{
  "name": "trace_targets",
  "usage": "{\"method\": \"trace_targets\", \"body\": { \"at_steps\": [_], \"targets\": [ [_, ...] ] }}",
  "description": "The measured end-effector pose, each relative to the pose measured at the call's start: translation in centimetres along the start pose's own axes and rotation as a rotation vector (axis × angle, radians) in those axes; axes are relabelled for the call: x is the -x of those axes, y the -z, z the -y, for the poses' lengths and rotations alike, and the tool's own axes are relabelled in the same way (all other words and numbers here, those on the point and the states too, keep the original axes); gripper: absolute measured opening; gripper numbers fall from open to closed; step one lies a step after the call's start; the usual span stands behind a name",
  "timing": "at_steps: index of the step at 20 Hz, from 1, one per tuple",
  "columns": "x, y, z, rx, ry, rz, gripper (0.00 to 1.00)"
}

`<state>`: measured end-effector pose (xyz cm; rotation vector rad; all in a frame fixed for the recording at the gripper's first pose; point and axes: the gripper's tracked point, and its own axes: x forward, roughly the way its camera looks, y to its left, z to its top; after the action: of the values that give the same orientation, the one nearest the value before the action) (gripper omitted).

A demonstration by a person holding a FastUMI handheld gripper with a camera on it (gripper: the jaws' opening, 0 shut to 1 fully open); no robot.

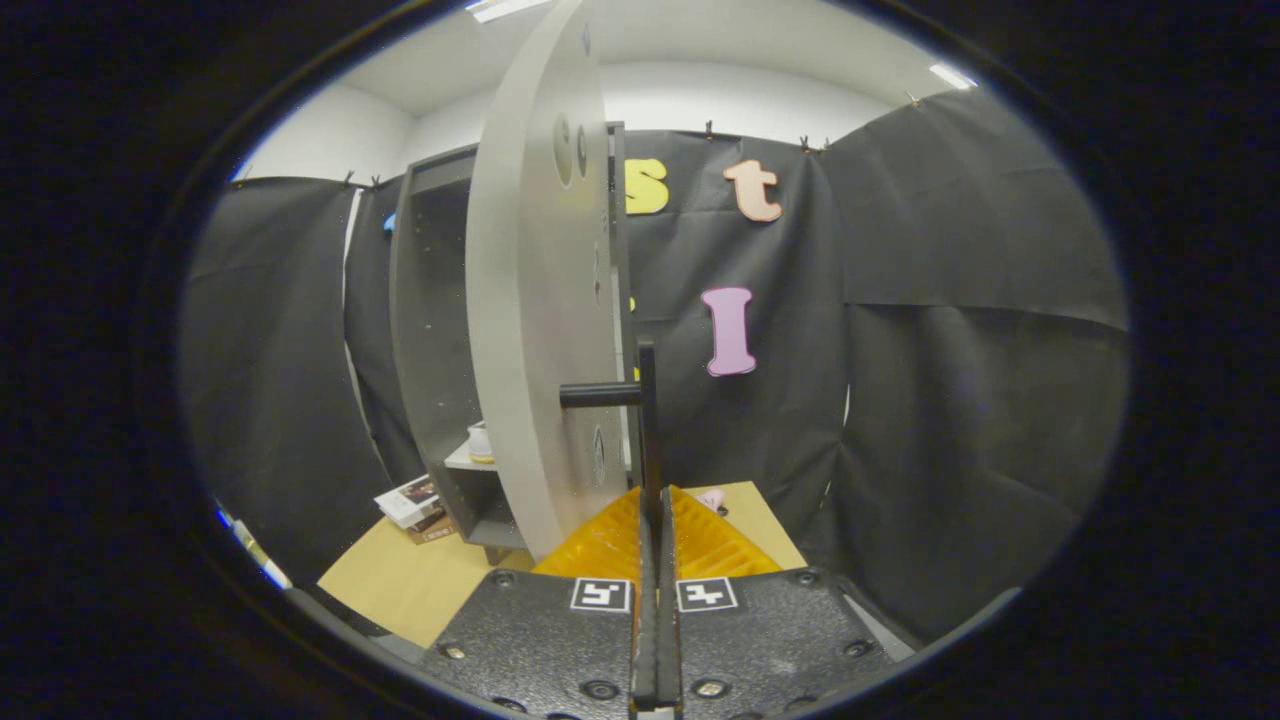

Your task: Open the shoe cabinet door, grab the shoes and put them into the shoe cabinet, then close the shoe cabinet door.

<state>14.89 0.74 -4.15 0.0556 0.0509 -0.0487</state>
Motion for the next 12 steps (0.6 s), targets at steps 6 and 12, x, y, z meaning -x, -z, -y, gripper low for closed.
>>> {"method": "trace_targets", "body": {
  "at_steps": [6, 12],
  "targets": [
    [-0.22, -0.02, -0.45, 0.012, -0.078, -0.01, 0.04],
    [0.51, 0.55, -0.6, 0.027, -0.127, -0.026, 0.04]
  ]
}}
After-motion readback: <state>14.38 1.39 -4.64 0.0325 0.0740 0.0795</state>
